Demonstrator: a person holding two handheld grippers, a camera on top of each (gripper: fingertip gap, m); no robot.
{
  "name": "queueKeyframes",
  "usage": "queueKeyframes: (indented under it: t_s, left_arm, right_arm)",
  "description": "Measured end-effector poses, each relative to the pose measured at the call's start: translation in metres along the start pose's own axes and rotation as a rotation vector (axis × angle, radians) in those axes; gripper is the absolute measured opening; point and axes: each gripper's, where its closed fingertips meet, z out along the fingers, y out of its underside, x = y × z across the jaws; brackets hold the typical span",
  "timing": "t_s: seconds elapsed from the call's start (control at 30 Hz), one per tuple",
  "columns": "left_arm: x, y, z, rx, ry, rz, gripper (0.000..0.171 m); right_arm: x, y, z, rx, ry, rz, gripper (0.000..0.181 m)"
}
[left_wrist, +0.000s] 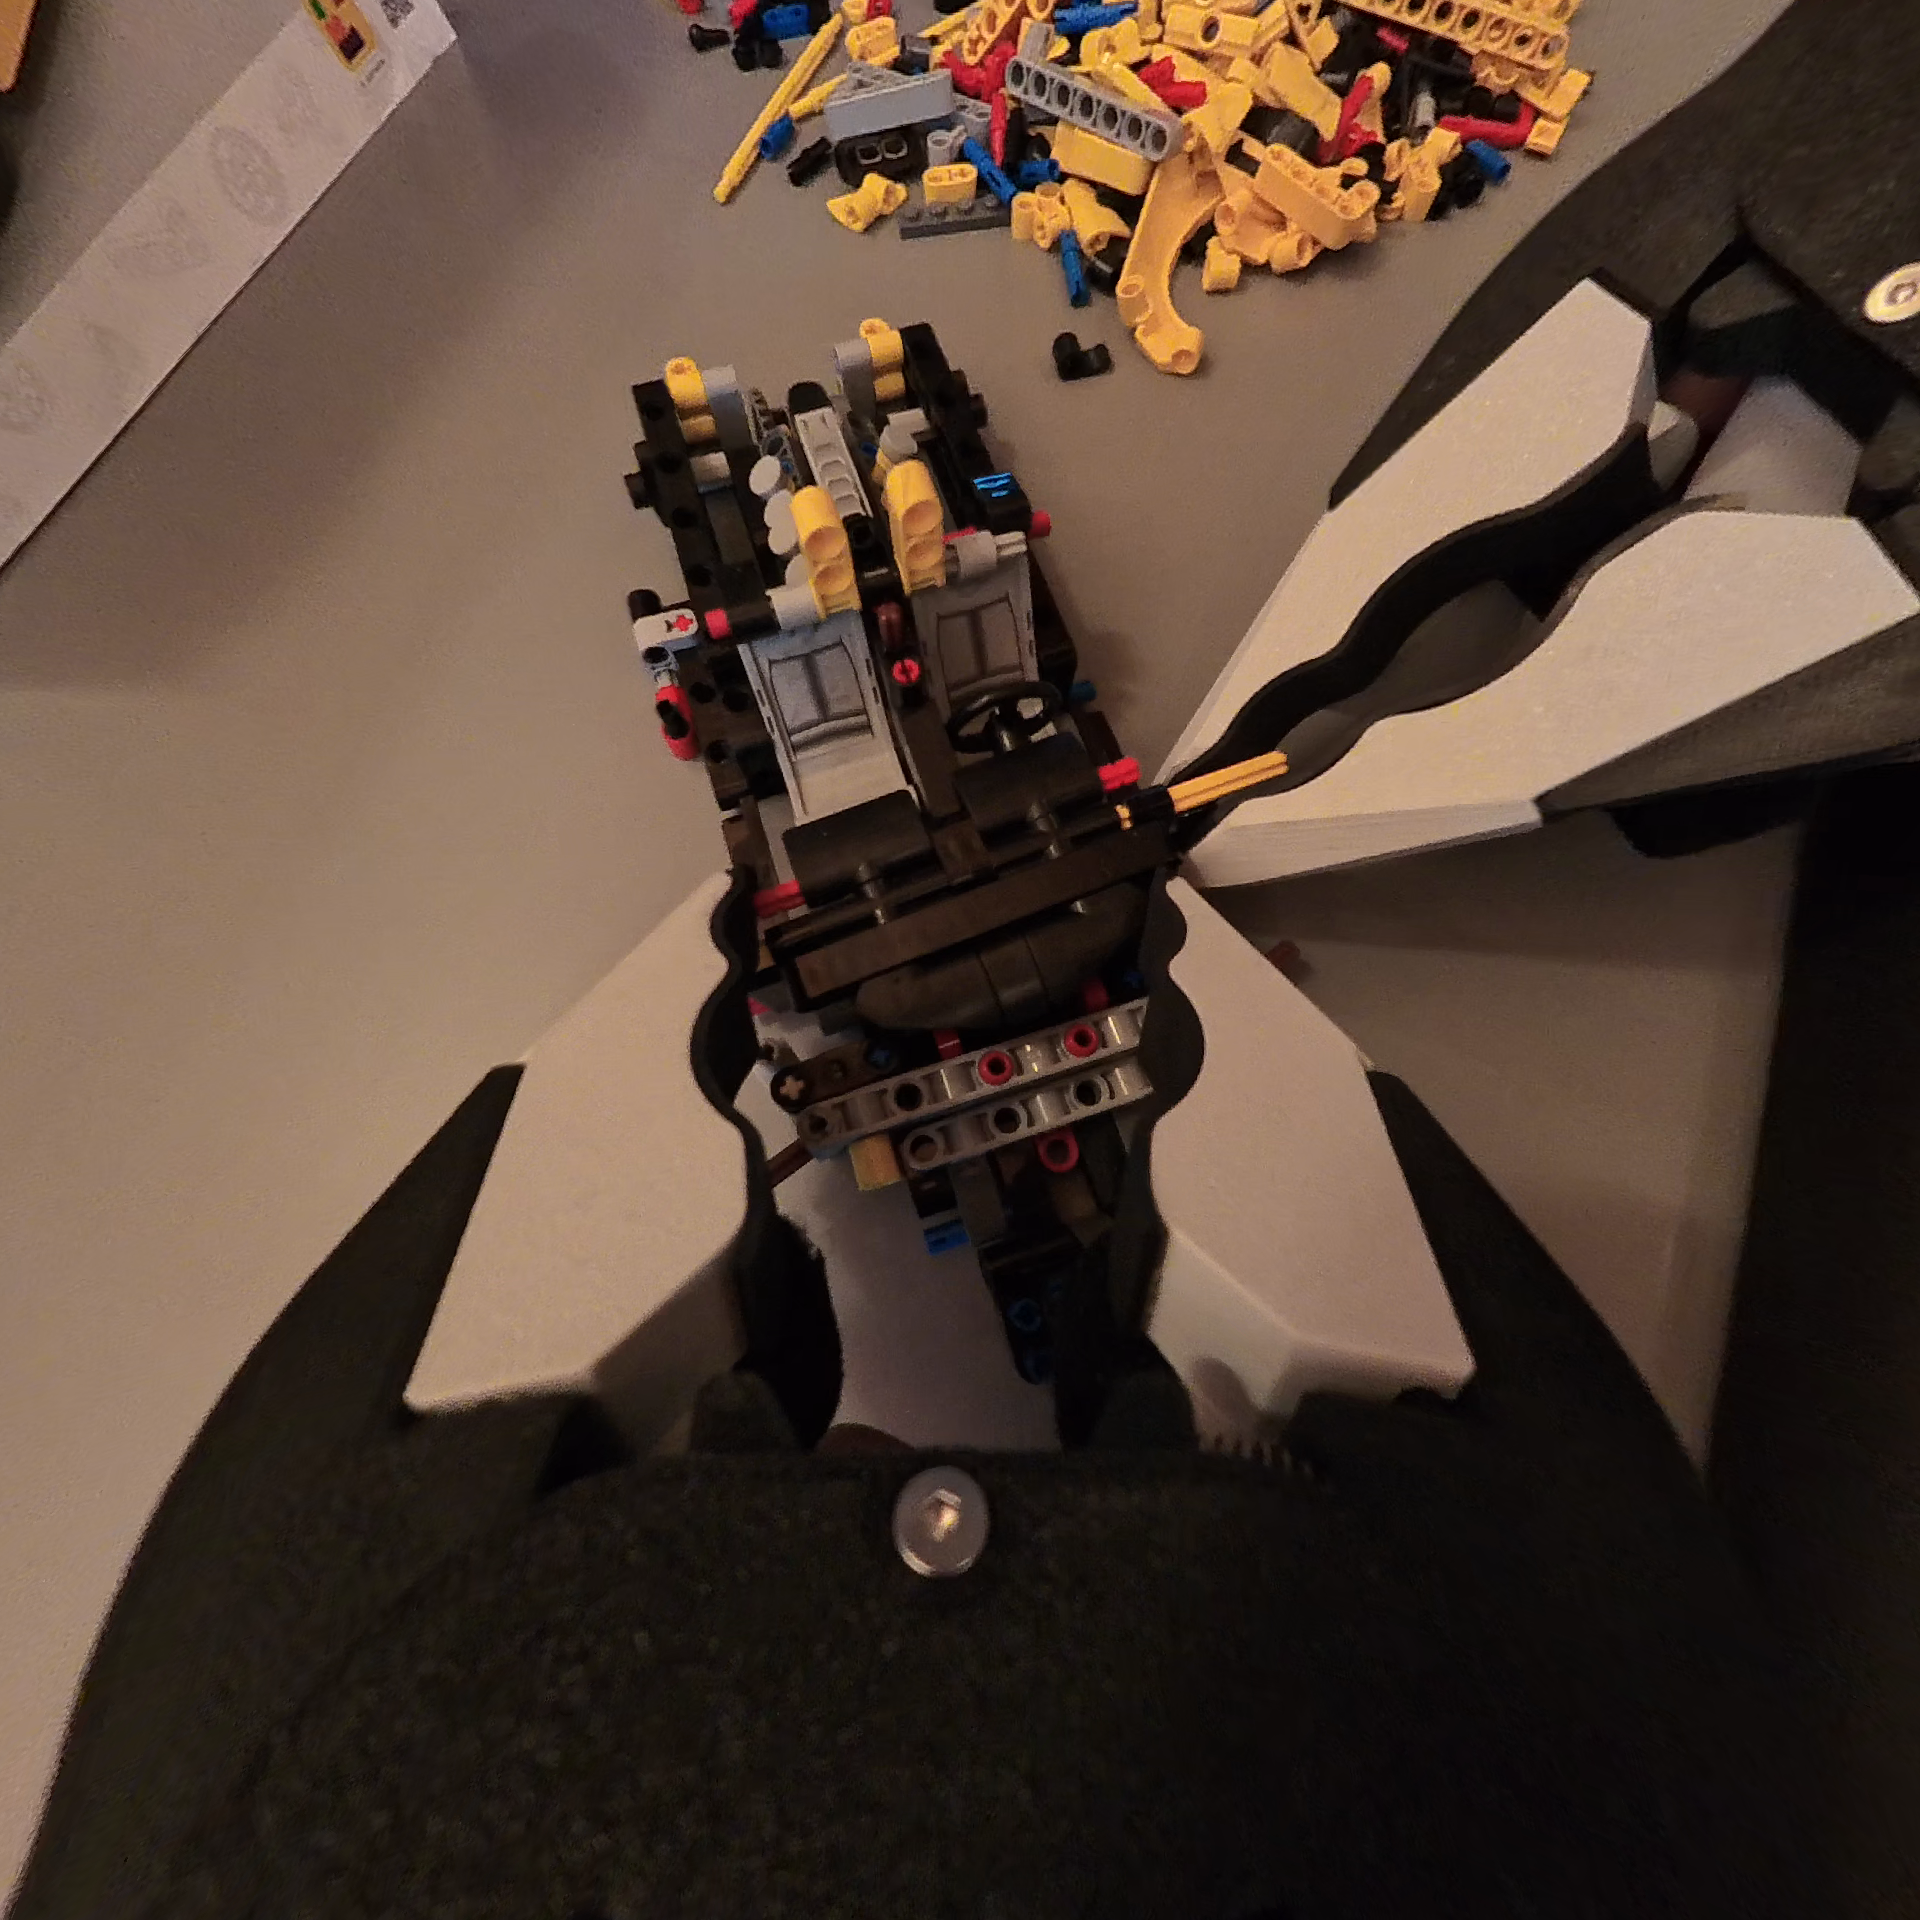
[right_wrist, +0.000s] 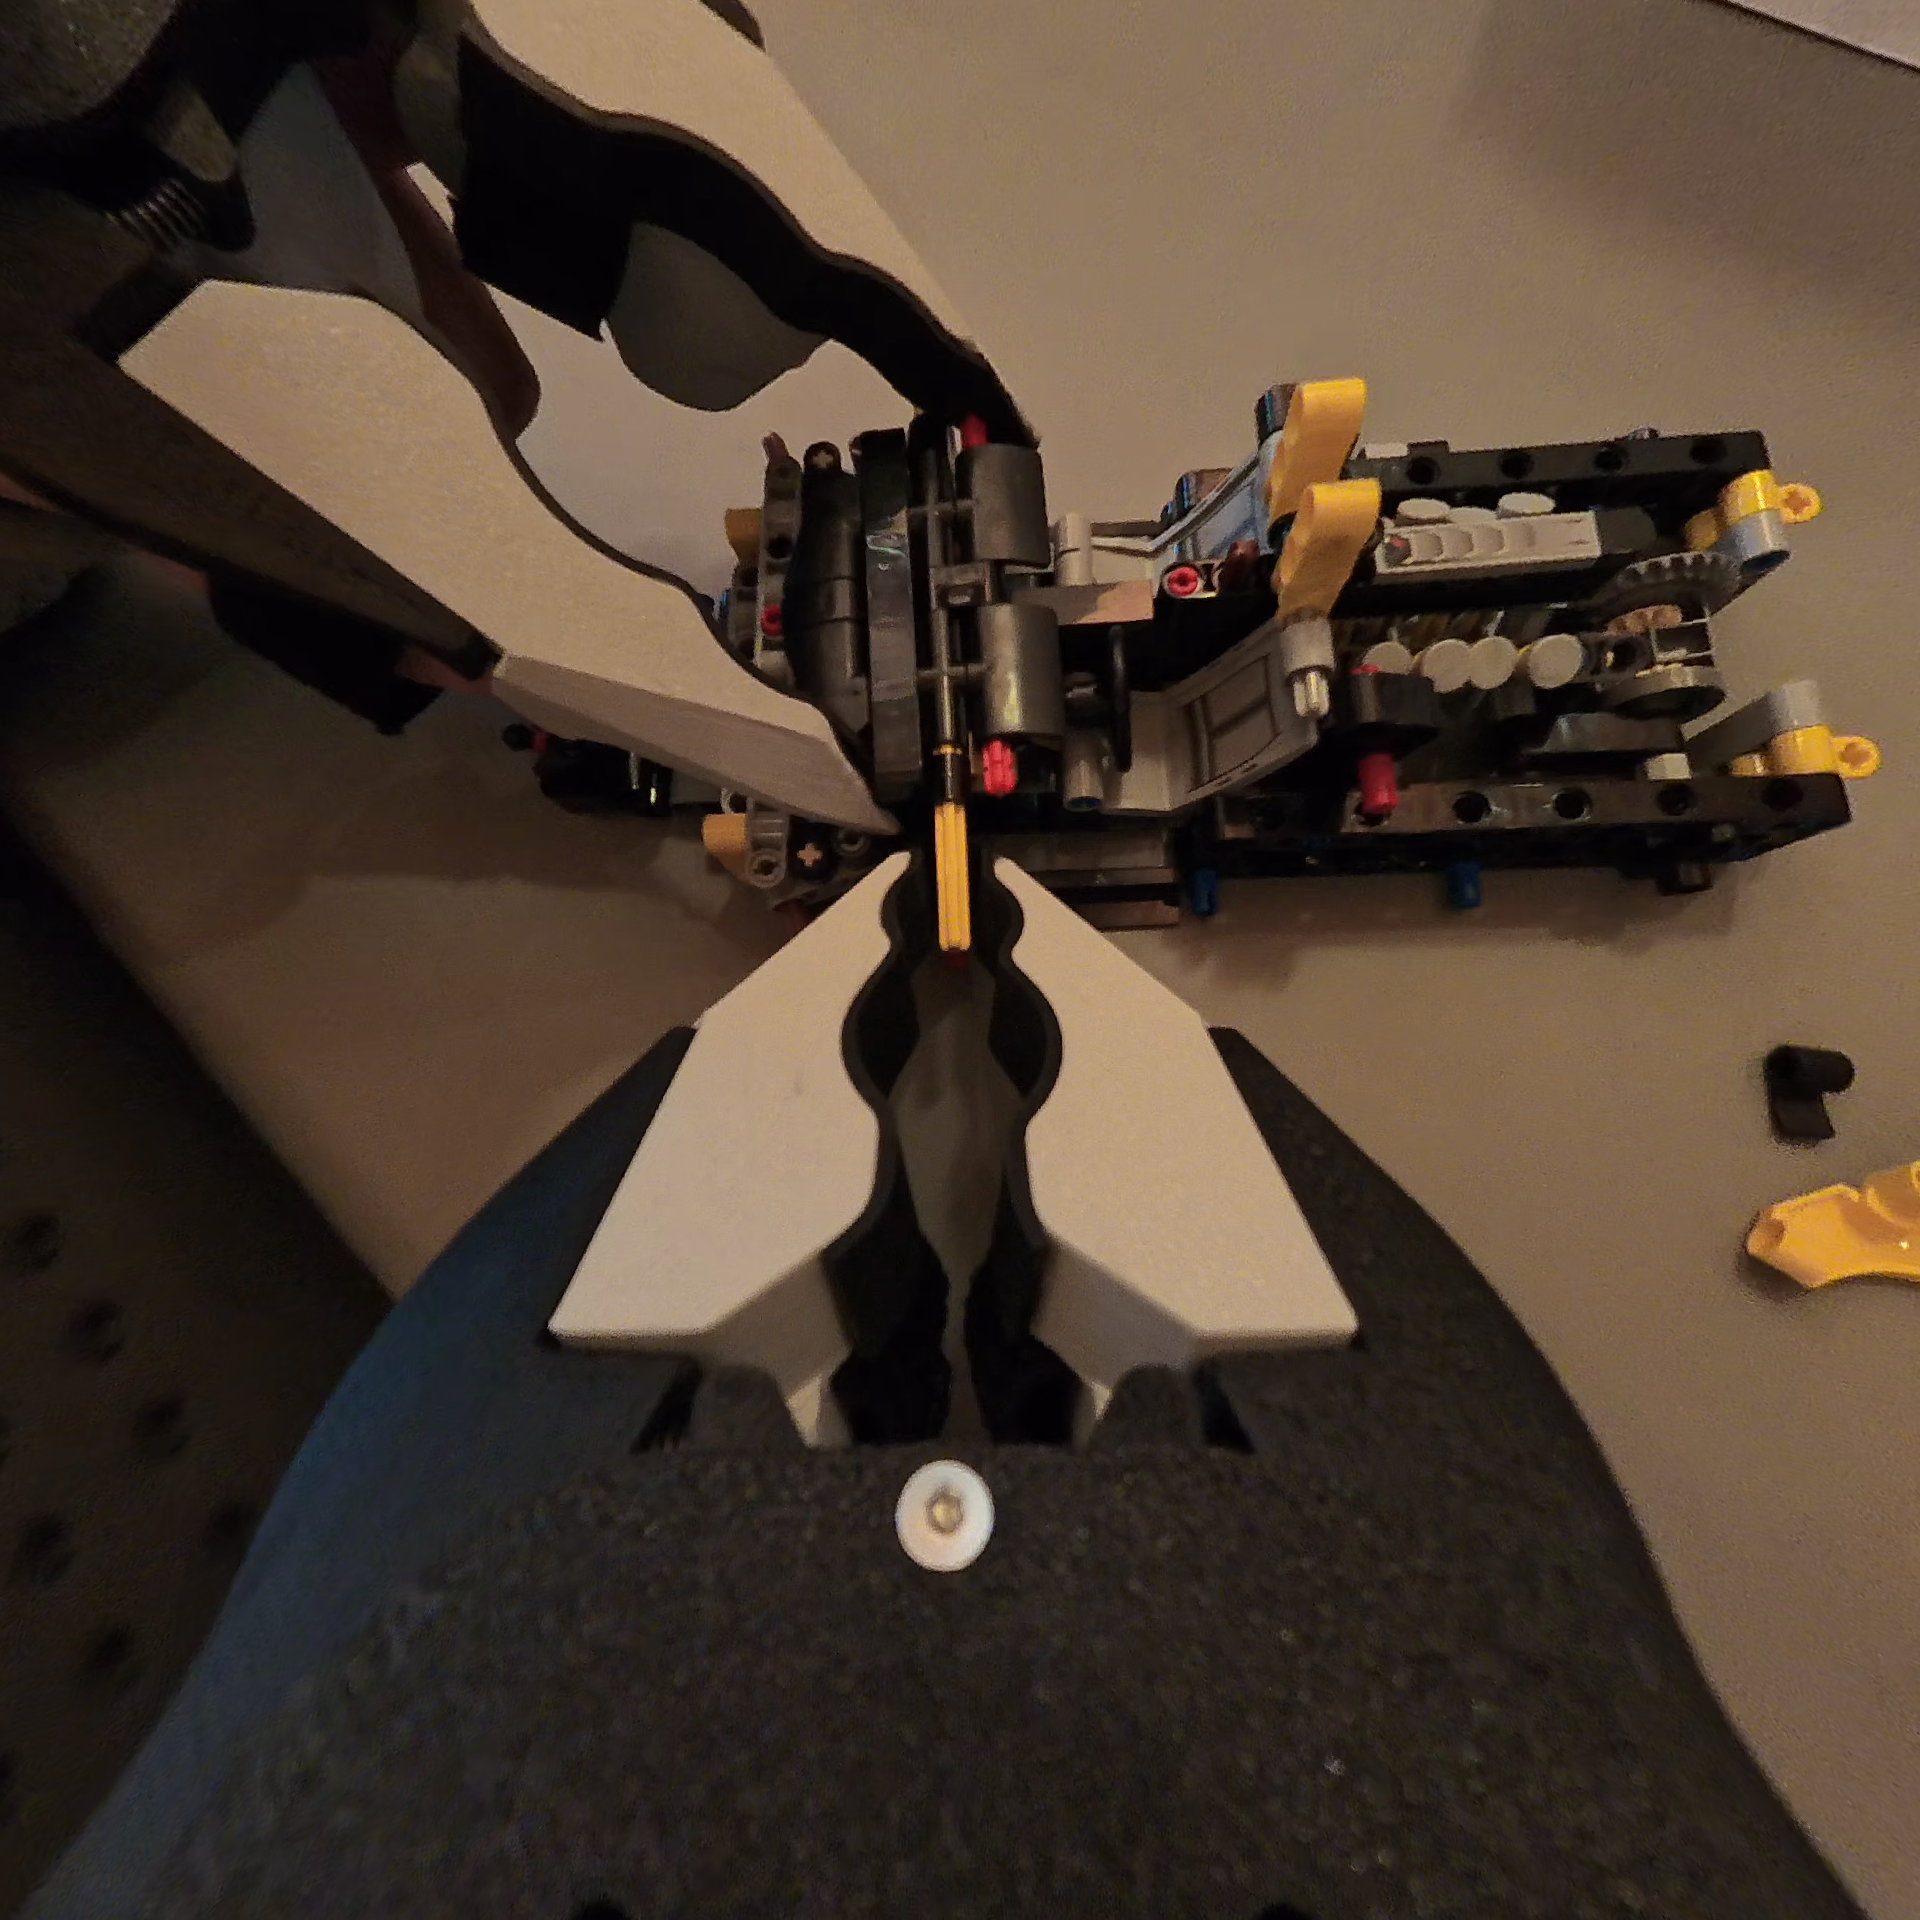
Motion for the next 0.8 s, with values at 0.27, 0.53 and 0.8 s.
queueKeyframes:
  t_s: [0.27, 0.53, 0.8]
  left_arm:
    - [-0.056, 0.019, -0.021, -0.026, -0.143, -0.06, 0.075]
    - [-0.051, 0.019, -0.024, 0.002, -0.078, -0.017, 0.075]
    - [-0.054, 0.007, -0.046, 0.115, -0.152, 0.045, 0.076]
  right_arm:
    - [0.017, 0.027, -0.048, 0.03, -0.11, 0.187, 0.006]
    - [-0.006, -0.02, -0.073, 0.275, -0.683, 0.399, 0.006]
    - [-0.026, -0.061, -0.081, 0.434, -0.917, 0.547, 0.006]
